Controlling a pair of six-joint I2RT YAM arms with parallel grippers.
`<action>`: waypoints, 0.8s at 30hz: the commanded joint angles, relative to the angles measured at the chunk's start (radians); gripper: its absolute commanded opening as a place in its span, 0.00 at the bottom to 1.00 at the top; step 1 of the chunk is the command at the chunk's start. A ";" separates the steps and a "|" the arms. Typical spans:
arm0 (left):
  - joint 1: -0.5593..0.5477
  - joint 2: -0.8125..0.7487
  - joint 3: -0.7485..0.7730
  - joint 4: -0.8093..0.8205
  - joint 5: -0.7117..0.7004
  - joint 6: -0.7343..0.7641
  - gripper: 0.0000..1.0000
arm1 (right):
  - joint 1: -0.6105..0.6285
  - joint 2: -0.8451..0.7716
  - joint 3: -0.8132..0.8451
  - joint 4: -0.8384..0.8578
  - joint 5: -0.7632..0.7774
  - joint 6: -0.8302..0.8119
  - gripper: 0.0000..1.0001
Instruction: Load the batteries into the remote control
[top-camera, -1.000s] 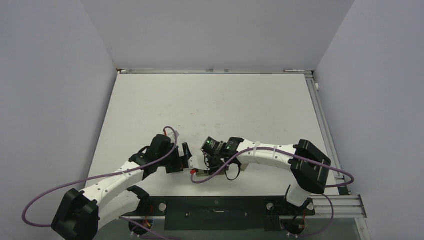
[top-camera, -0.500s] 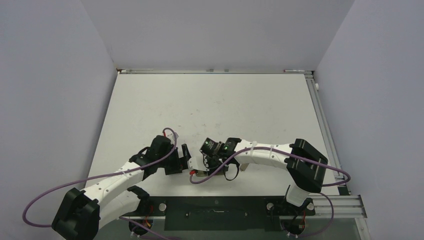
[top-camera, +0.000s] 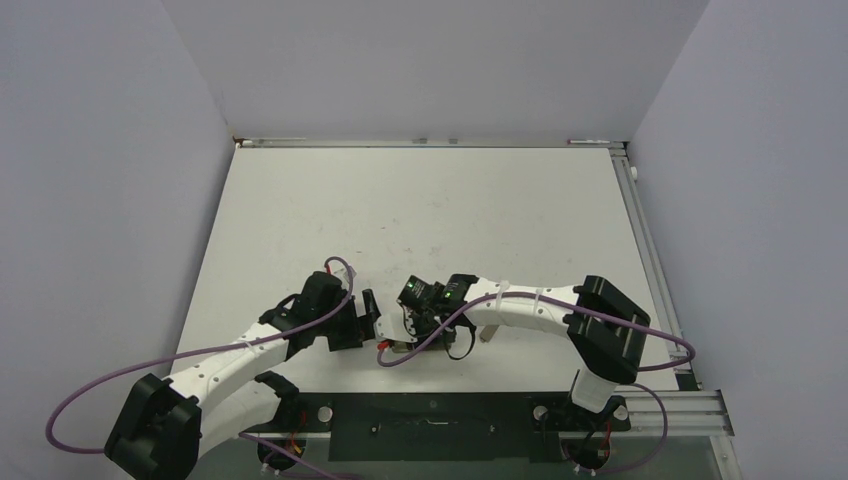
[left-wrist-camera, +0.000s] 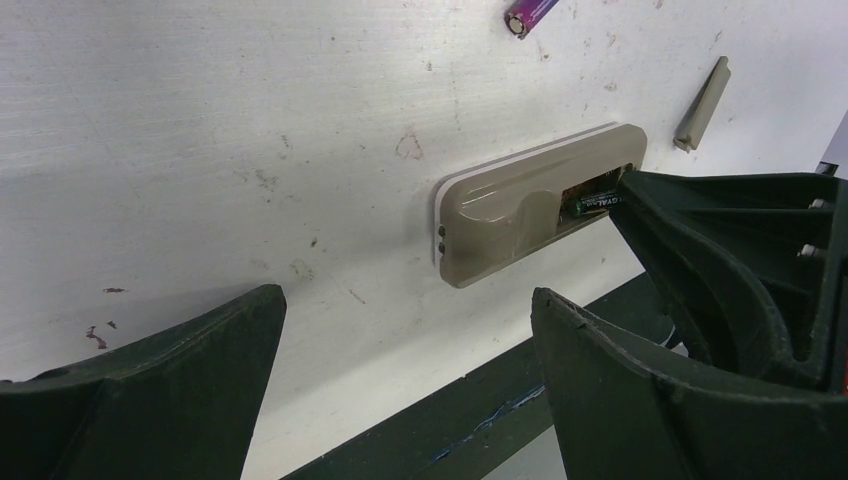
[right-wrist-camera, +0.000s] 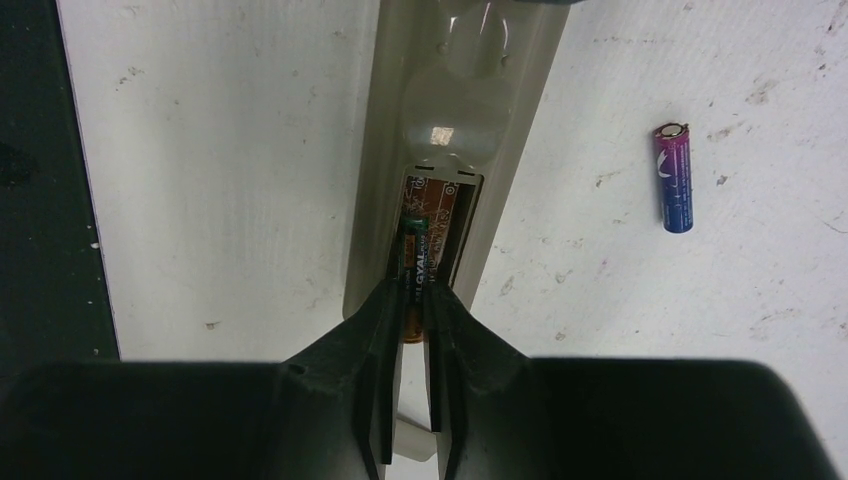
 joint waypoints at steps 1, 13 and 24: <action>-0.003 -0.003 0.017 0.078 0.039 -0.008 0.91 | 0.027 0.025 0.044 0.034 -0.031 -0.009 0.14; -0.003 -0.001 0.017 0.079 0.042 -0.004 0.91 | 0.034 0.037 0.064 0.036 -0.055 0.004 0.18; -0.003 -0.006 0.011 0.081 0.041 -0.005 0.91 | 0.034 0.040 0.074 0.025 -0.069 0.003 0.21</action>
